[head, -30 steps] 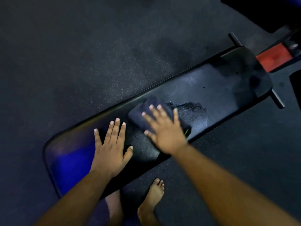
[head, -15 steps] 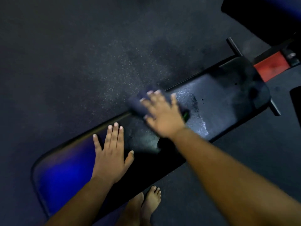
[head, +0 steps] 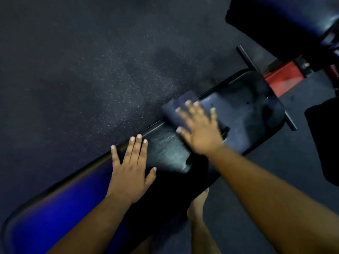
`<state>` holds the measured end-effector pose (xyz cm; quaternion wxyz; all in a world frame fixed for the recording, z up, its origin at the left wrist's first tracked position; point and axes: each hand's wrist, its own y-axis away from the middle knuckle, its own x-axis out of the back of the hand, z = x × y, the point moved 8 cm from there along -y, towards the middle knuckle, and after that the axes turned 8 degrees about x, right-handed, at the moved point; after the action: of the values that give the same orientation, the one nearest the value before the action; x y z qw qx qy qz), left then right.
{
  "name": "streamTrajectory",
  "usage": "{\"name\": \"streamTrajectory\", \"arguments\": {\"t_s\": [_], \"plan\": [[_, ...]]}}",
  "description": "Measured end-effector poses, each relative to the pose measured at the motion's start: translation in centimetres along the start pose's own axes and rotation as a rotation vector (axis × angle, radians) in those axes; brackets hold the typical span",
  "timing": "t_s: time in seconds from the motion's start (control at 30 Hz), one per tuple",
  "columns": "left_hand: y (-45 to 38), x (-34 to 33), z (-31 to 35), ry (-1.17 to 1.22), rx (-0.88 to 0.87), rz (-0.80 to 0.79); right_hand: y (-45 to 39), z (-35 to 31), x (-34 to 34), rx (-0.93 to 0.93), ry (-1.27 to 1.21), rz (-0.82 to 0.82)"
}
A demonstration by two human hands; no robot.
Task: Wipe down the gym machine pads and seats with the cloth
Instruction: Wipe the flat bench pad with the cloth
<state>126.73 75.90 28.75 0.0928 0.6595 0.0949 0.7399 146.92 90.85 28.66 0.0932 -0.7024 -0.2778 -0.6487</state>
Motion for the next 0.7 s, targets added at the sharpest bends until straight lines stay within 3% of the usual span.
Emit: {"name": "streamTrajectory", "arguments": {"t_s": [0.07, 0.13, 0.23, 0.3, 0.37, 0.43, 0.57, 0.63, 0.7], "plan": [[-0.9, 0.3, 1.0, 0.008, -0.01, 0.013, -1.6, 7.5, 1.6, -0.334, -0.099, 0.034], [-1.7, 0.5, 2.0, 0.016, -0.016, -0.003, -1.2, 8.8, 1.8, -0.471, -0.112, 0.062], [-3.1, 0.8, 3.5, 0.006, -0.012, -0.049, 3.1, 2.5, 0.8, -0.31, -0.088, 0.054], [-4.1, 1.1, 5.0, 0.019, -0.006, -0.054, 8.8, -1.1, -1.0, -0.17, -0.057, -0.041], [-5.4, 1.2, 7.3, 0.02, -0.041, -0.068, 12.5, 0.9, -1.7, -0.105, -0.032, -0.043], [-6.5, 1.3, 9.7, 0.009, -0.103, -0.05, 12.9, 7.8, -1.2, -0.212, 0.003, -0.014], [-8.5, 1.2, 13.3, -0.002, -0.141, -0.042, 9.4, 20.4, 1.0, -0.643, -0.112, 0.055], [-9.2, 1.0, 14.5, -0.005, -0.134, -0.055, 9.7, 18.5, 1.0, -0.708, -0.097, 0.107], [-9.6, 1.0, 15.4, -0.006, -0.124, -0.064, 11.8, 12.1, -0.3, -0.644, -0.102, 0.095]]}}
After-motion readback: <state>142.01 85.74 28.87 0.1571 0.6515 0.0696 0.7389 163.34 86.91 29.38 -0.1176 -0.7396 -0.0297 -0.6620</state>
